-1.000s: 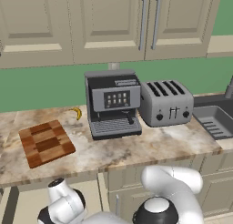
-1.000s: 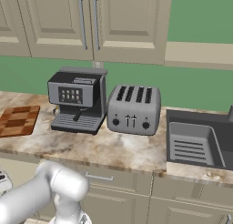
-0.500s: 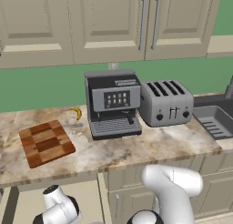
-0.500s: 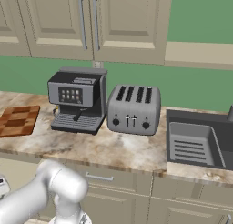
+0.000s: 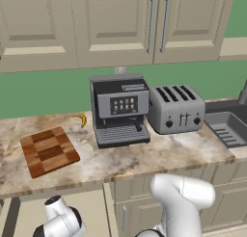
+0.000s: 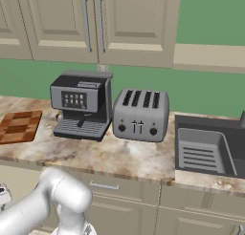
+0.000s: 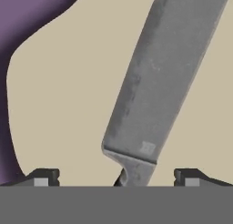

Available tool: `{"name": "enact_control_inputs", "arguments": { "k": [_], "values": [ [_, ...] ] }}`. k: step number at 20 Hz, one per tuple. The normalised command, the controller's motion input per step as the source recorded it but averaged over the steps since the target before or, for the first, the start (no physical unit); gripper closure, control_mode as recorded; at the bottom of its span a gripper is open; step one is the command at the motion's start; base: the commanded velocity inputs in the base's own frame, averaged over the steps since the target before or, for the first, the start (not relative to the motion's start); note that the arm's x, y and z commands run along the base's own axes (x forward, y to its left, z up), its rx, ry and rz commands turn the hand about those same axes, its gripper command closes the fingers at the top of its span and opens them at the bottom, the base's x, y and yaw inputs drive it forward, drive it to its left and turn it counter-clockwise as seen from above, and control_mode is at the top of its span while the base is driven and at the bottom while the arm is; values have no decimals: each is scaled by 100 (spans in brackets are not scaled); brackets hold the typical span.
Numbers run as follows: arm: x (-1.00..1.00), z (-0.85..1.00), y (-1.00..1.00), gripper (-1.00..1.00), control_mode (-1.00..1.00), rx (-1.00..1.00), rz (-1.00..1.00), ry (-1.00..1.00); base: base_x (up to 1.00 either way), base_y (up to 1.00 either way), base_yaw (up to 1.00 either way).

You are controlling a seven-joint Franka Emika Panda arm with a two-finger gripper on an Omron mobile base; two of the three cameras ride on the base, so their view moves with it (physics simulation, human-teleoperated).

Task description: Open the drawer on the left and place the cutting tools on the cutting board.

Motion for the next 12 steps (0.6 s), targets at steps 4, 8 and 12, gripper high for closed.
{"name": "enact_control_inputs", "arguments": {
  "k": [4,8,12],
  "values": [
    [0,-32,9,-100,-100,-1,-2,0,0,0,0],
    [-7,-43,13,100,-100,0,-1,0,0,0,0],
    [-22,-53,4,100,-100,0,-3,0,0,0,0]
  ]
}}
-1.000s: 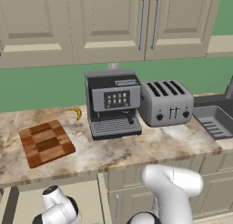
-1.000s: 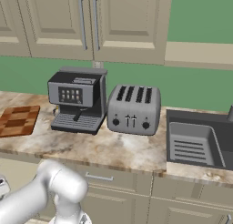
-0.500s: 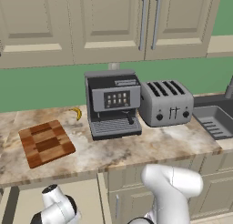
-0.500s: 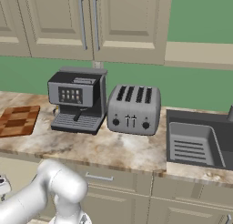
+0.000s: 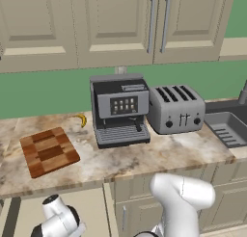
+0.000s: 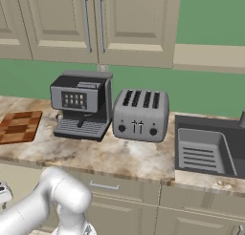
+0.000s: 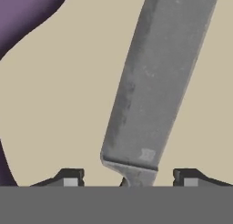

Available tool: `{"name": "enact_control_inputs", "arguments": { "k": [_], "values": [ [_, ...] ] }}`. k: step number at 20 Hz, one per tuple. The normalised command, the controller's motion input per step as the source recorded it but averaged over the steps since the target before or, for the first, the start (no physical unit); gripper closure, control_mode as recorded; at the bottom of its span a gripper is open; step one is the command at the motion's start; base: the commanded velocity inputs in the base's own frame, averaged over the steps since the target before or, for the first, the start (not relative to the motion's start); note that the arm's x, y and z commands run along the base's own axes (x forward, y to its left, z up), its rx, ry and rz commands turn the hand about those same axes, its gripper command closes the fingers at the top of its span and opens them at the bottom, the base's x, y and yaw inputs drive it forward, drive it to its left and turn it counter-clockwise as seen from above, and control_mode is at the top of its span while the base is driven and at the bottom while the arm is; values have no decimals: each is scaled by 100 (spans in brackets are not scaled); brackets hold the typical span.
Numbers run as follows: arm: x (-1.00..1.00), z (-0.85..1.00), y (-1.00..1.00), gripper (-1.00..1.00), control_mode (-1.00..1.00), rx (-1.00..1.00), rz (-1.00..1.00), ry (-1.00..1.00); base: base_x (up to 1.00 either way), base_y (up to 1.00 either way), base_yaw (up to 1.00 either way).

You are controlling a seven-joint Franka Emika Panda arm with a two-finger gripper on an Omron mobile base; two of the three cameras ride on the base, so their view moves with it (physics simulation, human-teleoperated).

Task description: Open the drawer on the left and place the cutting tools on the cutting board.

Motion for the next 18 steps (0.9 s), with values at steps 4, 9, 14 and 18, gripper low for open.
{"name": "enact_control_inputs", "arguments": {
  "k": [4,9,14,18],
  "values": [
    [-39,-45,0,100,-100,0,-6,0,0,0,0],
    [-21,-17,2,100,-100,0,-2,-5,0,0,0],
    [-19,0,0,100,-100,0,0,0,0,0,0],
    [-19,12,0,100,-100,0,0,-1,0,0,0]
  ]
}}
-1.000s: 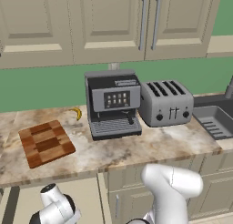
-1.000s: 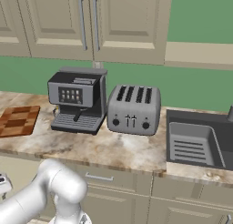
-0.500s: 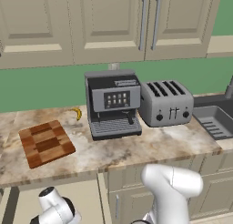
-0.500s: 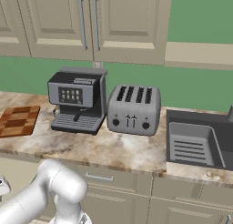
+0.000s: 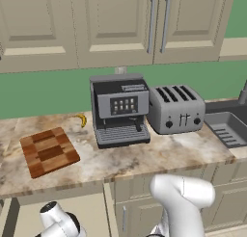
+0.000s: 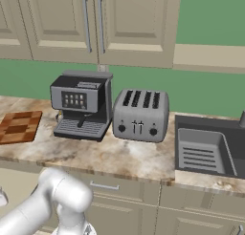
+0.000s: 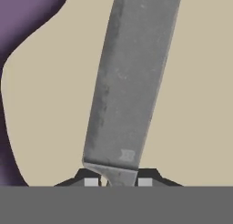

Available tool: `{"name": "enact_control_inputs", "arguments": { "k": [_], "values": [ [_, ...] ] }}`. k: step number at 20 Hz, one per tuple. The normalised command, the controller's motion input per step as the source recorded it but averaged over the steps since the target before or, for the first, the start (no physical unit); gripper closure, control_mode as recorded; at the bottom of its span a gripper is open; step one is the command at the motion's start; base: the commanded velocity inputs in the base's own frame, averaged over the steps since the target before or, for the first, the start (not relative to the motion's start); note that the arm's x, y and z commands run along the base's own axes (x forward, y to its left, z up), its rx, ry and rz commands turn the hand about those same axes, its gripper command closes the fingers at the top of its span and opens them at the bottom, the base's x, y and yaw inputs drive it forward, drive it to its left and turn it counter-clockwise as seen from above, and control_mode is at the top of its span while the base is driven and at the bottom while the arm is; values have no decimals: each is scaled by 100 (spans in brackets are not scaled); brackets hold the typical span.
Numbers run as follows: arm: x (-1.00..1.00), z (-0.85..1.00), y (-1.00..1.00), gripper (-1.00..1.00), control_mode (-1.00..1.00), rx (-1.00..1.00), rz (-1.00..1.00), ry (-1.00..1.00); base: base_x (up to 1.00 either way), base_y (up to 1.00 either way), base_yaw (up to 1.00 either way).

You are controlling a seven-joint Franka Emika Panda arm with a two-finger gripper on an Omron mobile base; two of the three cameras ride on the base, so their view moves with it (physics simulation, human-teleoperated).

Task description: Open the drawer on the left and place the cutting tools on the cutting board.

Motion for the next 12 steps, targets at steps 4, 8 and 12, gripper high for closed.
{"name": "enact_control_inputs", "arguments": {
  "k": [4,8,12],
  "values": [
    [-19,51,0,100,-100,0,0,-3,0,0,0],
    [-38,54,0,100,-100,0,0,-7,0,0,0],
    [-35,52,0,100,-100,0,0,-4,0,0,0]
  ]
}}
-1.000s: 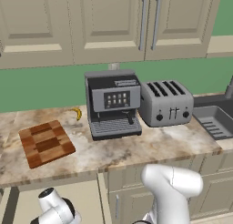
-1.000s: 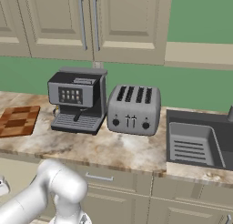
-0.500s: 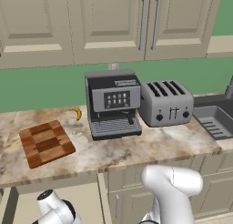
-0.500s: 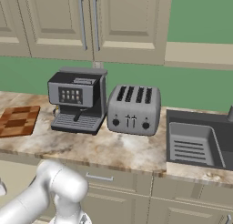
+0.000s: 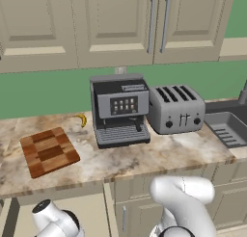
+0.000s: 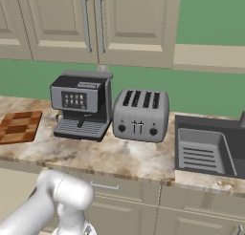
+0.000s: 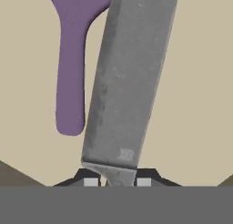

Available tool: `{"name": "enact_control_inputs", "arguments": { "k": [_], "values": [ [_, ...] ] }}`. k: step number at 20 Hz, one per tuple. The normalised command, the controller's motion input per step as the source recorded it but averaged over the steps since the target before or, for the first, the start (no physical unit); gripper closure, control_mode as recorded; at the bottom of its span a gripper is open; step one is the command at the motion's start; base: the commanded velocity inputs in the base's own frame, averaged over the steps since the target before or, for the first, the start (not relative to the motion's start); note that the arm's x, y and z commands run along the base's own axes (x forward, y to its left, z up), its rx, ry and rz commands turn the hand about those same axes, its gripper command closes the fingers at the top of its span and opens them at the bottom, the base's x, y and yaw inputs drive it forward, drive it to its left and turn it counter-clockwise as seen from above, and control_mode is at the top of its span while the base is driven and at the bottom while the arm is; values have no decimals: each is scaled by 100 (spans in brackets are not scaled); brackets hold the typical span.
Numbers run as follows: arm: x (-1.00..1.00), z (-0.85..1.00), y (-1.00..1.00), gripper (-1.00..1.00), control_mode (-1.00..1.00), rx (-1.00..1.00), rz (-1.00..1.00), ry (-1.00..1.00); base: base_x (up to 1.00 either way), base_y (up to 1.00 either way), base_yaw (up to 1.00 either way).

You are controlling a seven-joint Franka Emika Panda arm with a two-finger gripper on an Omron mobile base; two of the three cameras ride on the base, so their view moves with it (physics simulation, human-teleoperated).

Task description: Open the drawer on the left and place the cutting tools on the cutting board.

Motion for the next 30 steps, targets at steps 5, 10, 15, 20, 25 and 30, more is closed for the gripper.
{"name": "enact_control_inputs", "arguments": {
  "k": [5,10,15,20,25,30],
  "values": [
    [-6,50,-5,100,-100,0,0,-1,0,0,0],
    [0,45,-9,100,-100,1,0,0,0,0,0],
    [-4,24,-7,100,-100,0,0,-1,0,0,0],
    [-13,7,-9,100,-100,4,0,0,0,0,0],
    [-7,12,-11,100,-100,5,0,-1,0,0,0],
    [-16,13,-9,100,-100,4,0,-1,0,0,0]
  ]
}}
